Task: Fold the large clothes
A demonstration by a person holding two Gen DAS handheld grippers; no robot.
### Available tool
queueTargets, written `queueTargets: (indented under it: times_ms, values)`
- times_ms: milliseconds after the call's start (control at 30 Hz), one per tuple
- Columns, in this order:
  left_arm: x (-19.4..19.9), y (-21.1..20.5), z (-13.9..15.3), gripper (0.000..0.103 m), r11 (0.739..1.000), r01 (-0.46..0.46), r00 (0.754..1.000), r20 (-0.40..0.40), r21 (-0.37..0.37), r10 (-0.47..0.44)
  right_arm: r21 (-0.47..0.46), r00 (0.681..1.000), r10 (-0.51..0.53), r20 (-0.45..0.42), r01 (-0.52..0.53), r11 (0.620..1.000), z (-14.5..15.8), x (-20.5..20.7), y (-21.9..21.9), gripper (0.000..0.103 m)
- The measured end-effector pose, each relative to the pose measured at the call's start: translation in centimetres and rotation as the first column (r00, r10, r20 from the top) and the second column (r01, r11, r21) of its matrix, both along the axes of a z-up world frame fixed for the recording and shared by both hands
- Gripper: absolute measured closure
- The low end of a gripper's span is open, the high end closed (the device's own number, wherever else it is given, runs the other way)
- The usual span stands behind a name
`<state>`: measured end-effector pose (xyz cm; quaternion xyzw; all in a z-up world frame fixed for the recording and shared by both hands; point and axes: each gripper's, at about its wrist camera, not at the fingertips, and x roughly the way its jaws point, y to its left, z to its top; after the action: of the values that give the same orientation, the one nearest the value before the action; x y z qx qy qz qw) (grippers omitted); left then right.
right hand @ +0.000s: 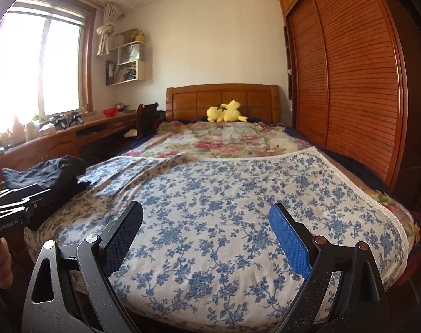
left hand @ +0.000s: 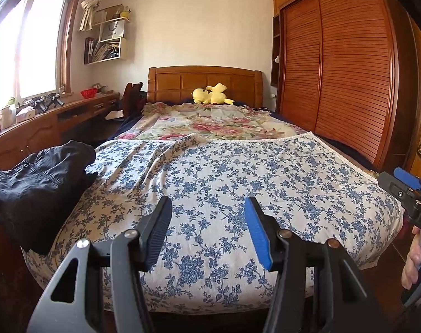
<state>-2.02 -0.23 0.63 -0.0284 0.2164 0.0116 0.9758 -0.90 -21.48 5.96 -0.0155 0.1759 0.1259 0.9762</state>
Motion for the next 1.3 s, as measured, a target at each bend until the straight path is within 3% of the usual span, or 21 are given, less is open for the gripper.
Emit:
queueTargets:
  times_ms: [1300]
  values:
    - [-0.4,-0.2,1.2,0.05,1.0,0.011,1.0,0.01,0.016,-0.011,0.005,1.0,0.003,0.008,-0.003,1.0,0.2,-0.5,0.5,0.009]
